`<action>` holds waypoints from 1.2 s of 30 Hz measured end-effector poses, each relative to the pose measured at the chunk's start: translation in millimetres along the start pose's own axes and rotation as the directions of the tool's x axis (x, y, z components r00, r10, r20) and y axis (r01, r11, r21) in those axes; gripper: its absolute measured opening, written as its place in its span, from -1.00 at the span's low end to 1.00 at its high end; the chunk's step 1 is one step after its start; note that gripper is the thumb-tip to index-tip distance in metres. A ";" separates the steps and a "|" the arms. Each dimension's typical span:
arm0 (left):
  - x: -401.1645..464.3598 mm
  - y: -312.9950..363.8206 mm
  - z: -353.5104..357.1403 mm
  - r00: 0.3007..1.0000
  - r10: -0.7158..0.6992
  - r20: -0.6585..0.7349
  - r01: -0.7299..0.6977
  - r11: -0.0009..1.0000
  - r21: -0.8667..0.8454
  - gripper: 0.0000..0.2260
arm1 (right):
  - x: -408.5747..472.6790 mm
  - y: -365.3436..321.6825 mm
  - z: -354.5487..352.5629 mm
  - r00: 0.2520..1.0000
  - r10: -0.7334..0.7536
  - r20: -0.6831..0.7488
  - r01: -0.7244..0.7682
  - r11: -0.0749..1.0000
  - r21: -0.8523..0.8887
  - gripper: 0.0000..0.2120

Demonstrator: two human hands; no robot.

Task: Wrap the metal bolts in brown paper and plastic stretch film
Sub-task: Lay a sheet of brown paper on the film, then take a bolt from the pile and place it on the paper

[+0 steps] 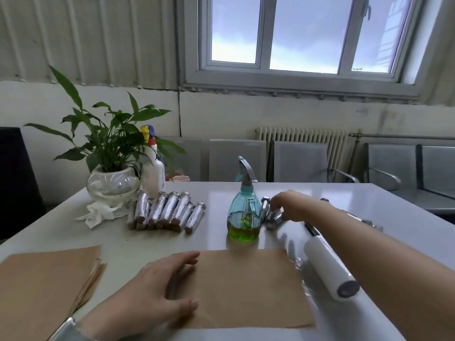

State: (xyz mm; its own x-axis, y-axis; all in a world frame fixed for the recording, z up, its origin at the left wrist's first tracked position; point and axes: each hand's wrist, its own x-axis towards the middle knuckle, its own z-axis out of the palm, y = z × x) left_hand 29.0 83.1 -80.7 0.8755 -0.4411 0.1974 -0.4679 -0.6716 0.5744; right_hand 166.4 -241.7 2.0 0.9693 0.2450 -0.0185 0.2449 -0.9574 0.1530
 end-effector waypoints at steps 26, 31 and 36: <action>-1.3 -1.4 3.7 0.998 -0.034 0.056 0.030 0.998 0.059 -0.19 | -94.7 -71.1 -1.4 0.922 -0.349 -0.166 0.376 0.910 0.175 -0.76; -3.4 2.9 5.0 0.998 -0.050 0.041 0.047 0.997 0.061 -0.19 | -101.7 -118.9 33.9 0.892 -0.365 -0.266 0.422 0.884 0.202 -0.72; -2.3 1.4 4.3 0.997 -0.054 0.050 0.051 0.997 0.060 -0.18 | -104.8 -130.6 49.9 0.862 -0.350 -0.366 0.424 0.894 0.144 -0.73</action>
State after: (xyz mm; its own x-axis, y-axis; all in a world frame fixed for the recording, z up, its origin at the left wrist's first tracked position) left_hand 25.8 80.6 -83.8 0.8922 -0.4338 0.1258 -0.4293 -0.7277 0.5349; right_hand 33.8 -149.9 -65.3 0.7429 0.6025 0.2917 0.6331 -0.7739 -0.0137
